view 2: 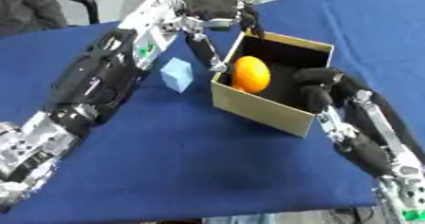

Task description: Pick up objects on the table and place them in the box.

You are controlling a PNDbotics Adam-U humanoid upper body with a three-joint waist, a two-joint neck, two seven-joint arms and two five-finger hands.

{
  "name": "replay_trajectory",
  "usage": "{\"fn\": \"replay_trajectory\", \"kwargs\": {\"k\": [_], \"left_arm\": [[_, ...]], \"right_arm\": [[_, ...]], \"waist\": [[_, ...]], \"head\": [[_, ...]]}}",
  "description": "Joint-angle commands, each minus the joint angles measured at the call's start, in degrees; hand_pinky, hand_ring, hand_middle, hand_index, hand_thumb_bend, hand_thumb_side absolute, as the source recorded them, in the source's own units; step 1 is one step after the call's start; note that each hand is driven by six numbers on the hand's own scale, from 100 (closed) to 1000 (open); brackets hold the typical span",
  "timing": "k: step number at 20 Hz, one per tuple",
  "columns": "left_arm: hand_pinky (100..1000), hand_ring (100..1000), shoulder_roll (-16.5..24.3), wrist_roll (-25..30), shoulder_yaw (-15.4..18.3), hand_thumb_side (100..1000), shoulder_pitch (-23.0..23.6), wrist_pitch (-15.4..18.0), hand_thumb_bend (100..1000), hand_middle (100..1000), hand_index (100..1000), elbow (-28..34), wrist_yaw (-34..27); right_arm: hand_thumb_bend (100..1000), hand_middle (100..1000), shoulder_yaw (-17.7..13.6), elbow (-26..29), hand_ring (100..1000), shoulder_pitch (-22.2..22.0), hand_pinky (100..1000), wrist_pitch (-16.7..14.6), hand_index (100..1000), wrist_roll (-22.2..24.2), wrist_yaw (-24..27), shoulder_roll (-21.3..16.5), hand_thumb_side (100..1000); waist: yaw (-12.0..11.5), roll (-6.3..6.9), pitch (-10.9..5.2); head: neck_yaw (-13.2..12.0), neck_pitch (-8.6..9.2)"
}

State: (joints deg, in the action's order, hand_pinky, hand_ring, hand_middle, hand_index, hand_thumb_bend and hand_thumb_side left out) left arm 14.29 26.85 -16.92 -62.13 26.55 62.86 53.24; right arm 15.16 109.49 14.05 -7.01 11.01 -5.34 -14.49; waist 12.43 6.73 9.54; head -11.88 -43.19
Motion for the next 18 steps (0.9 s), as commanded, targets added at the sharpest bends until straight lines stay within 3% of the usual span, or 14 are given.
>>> {"fn": "replay_trajectory", "kwargs": {"k": [1, 5, 9, 12, 13, 14, 18], "left_arm": [[776, 712, 4.3, -0.4, 2.7, 151, -0.5, -2.3, 449, 686, 828, 3.2, -0.9], [784, 719, 8.3, 1.3, 5.0, 151, 0.4, -4.6, 478, 692, 830, 2.8, -0.8], [793, 730, 9.9, 5.0, 5.7, 137, 0.7, -4.5, 514, 703, 834, -1.8, 1.3], [807, 749, 9.7, 8.2, 5.7, 144, 0.9, -3.0, 565, 719, 844, -6.3, 4.3], [810, 751, 9.6, 9.0, 5.7, 100, 0.9, -2.5, 650, 719, 843, -7.5, 5.3], [810, 751, 9.6, 9.5, 5.8, 133, 1.0, -1.9, 571, 718, 842, -8.4, 6.1], [809, 752, 9.3, 9.6, 6.0, 101, 1.2, -0.4, 552, 710, 837, -10.6, 8.1]], "right_arm": [[100, 740, -0.5, 0.4, 885, 0.2, 799, 0.0, 811, -0.3, 0.1, -0.5, 725], [100, 740, -0.6, 0.3, 884, 0.1, 799, -0.1, 811, -0.5, 0.0, -0.6, 724], [100, 740, -0.6, 0.2, 884, 0.0, 799, -0.1, 811, -0.6, 0.0, -0.7, 725], [100, 740, -0.7, 0.3, 884, 0.1, 798, -0.1, 811, -0.6, -0.1, -0.8, 724], [100, 740, -0.7, 0.3, 884, 0.1, 799, -0.1, 811, -0.7, -0.1, -0.8, 724], [100, 740, -0.7, 0.4, 884, 0.2, 798, -0.1, 811, -0.7, -0.1, -0.8, 724], [100, 740, -0.7, 0.4, 884, 0.2, 798, -0.1, 811, -0.7, 0.0, -0.8, 724]], "waist": [[-0.4, -0.63, -1.15], [-1.0, -0.55, -1.4], [-1.2, -0.49, -1.45], [-1.0, -0.53, -1.33], [-0.9, -0.56, -1.29], [-0.9, -0.58, -1.26], [-0.9, -0.56, -1.22]], "head": [[0.5, 0.65], [1.0, 0.59], [1.2, 0.67], [1.2, 0.91], [1.3, 0.91], [1.3, 0.89], [1.4, 0.86]]}}
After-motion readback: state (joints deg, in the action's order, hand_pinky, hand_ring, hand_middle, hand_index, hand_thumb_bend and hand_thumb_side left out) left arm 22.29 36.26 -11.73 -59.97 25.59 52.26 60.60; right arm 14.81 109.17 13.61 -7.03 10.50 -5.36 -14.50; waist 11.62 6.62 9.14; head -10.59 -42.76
